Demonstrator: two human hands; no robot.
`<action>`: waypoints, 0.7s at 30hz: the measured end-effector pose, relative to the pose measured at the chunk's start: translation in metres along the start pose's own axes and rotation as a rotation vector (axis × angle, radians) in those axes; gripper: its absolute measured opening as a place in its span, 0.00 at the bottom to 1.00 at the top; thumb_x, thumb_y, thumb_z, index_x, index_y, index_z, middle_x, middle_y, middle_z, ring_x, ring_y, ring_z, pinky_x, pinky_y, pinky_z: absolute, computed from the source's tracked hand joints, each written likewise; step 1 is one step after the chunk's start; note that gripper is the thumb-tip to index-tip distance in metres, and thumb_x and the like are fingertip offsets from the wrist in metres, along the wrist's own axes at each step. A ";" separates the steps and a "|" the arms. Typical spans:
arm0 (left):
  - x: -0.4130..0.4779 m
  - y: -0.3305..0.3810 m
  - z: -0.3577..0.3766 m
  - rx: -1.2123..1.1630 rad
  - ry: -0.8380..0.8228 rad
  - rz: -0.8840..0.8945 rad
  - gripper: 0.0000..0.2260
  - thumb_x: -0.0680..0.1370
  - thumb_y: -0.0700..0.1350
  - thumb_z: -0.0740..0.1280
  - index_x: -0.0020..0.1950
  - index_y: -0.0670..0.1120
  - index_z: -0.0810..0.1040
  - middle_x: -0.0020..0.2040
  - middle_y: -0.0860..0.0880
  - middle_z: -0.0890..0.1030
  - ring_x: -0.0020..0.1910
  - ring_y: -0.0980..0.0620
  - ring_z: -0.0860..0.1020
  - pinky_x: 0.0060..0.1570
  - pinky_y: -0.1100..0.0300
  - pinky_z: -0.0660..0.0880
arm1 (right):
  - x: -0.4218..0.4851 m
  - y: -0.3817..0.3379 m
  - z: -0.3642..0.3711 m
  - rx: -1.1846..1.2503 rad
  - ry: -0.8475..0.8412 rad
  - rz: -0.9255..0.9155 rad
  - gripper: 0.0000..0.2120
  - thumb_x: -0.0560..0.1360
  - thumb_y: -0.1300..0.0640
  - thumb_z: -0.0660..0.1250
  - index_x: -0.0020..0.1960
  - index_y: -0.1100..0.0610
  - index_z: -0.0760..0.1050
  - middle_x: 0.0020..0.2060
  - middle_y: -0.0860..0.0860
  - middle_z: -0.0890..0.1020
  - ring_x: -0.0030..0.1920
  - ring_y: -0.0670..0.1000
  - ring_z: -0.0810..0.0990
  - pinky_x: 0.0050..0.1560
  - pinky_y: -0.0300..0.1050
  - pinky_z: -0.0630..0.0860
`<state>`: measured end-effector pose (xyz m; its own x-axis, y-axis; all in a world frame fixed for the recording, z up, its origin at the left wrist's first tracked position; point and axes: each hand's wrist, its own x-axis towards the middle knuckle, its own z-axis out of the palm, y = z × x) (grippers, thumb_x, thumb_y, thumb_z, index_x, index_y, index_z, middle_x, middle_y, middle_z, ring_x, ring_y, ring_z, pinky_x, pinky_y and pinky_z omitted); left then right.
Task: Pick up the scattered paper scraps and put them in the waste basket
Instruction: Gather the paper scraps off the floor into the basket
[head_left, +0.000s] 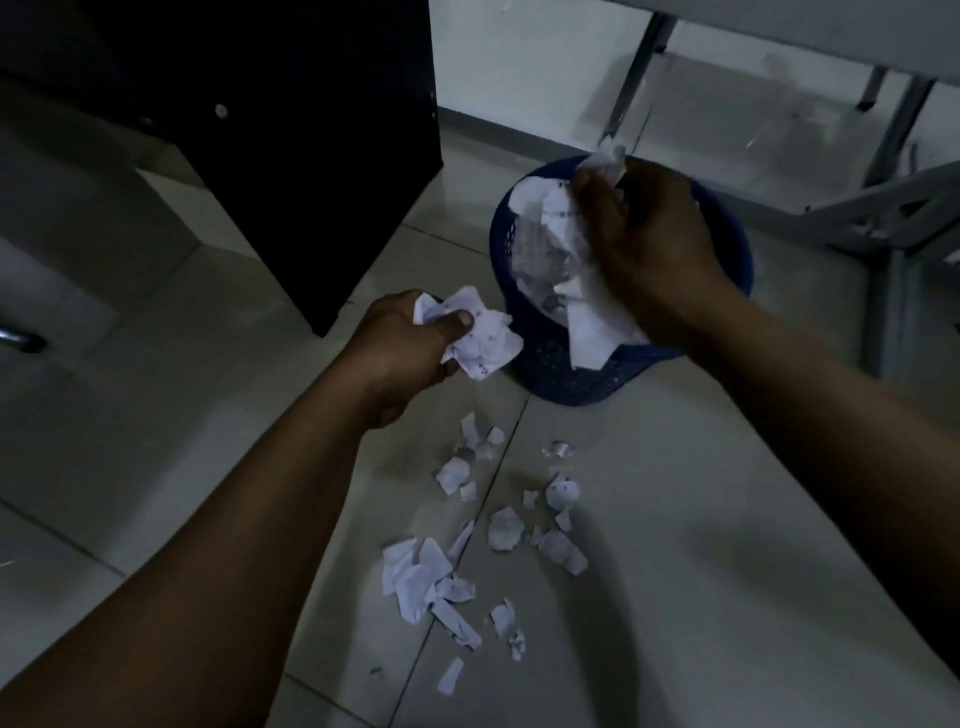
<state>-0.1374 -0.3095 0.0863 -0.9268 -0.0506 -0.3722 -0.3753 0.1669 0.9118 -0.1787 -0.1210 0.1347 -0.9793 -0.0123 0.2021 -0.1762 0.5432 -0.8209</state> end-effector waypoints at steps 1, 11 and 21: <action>-0.001 0.007 0.003 0.012 0.001 0.020 0.10 0.79 0.40 0.64 0.38 0.43 0.69 0.37 0.43 0.75 0.34 0.51 0.74 0.30 0.67 0.73 | 0.007 0.004 -0.003 -0.011 0.026 0.017 0.17 0.81 0.49 0.56 0.47 0.61 0.76 0.37 0.53 0.79 0.33 0.45 0.73 0.33 0.36 0.67; 0.016 0.075 0.052 0.055 0.013 0.111 0.10 0.78 0.42 0.65 0.37 0.45 0.70 0.43 0.43 0.79 0.42 0.46 0.79 0.43 0.58 0.79 | 0.032 0.042 -0.011 -0.051 0.083 0.079 0.12 0.82 0.51 0.55 0.50 0.59 0.72 0.33 0.45 0.73 0.33 0.41 0.71 0.34 0.40 0.63; 0.039 0.099 0.090 0.366 0.090 0.155 0.06 0.78 0.44 0.66 0.52 0.44 0.76 0.53 0.44 0.79 0.53 0.45 0.78 0.56 0.56 0.76 | 0.033 0.066 -0.020 -0.292 0.083 -0.006 0.12 0.82 0.51 0.53 0.58 0.58 0.68 0.48 0.62 0.77 0.46 0.60 0.75 0.38 0.43 0.63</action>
<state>-0.2089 -0.2065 0.1464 -0.9758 -0.0803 -0.2035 -0.2153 0.5177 0.8280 -0.2206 -0.0684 0.0978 -0.9647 0.0454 0.2595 -0.1347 0.7617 -0.6338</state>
